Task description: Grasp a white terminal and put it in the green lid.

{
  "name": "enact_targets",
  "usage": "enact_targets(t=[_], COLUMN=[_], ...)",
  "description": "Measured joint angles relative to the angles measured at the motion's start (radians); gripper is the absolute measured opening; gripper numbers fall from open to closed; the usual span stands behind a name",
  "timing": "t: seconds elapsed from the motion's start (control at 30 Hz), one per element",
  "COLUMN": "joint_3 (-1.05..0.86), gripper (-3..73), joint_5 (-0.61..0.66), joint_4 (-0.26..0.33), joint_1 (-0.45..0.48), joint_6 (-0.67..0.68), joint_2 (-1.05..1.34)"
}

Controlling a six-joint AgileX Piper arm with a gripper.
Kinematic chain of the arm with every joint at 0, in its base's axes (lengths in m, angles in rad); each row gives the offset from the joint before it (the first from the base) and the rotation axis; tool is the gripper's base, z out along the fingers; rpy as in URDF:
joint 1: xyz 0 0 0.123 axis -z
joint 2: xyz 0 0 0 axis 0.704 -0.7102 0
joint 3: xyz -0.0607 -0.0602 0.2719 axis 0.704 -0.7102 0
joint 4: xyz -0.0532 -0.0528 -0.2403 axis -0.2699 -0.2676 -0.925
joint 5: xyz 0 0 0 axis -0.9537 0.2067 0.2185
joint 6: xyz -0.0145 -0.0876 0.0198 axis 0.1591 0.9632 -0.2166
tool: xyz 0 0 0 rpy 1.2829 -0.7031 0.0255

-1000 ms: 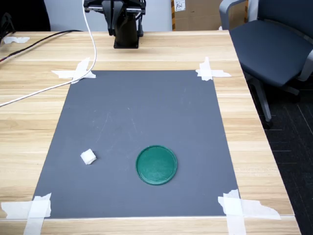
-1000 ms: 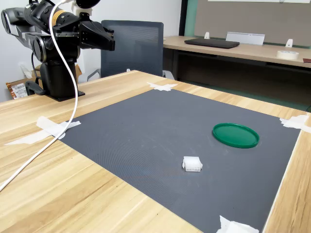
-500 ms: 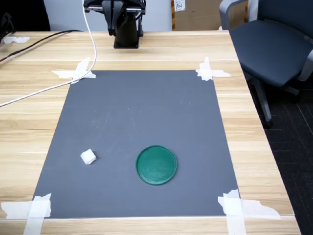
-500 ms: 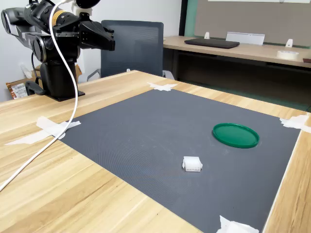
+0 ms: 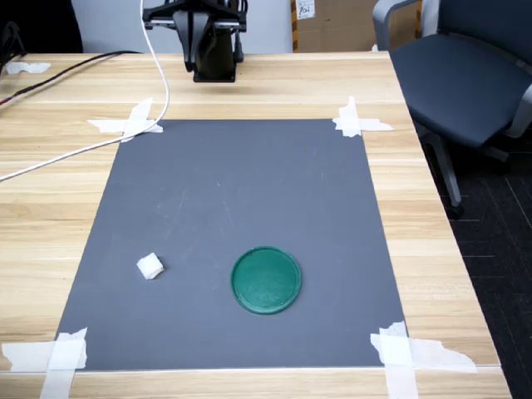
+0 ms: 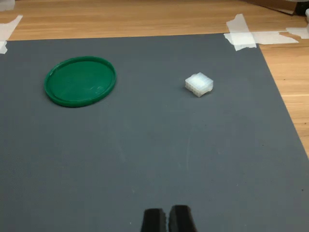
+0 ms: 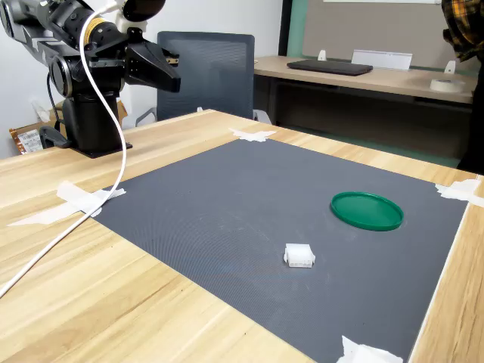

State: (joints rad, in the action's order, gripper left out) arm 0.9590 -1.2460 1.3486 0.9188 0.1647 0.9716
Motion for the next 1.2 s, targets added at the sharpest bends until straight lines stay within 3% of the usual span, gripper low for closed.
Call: enact_targets(t=[0.77, 1.2], joint_3=[0.345, 0.527], gripper=[-3.1, -3.1], joint_5=[-0.012, 0.043], joint_4=[0.000, 0.000], joint_1=[0.000, 0.000], joint_6=[0.000, 0.008], joint_2=[-0.679, -0.909])
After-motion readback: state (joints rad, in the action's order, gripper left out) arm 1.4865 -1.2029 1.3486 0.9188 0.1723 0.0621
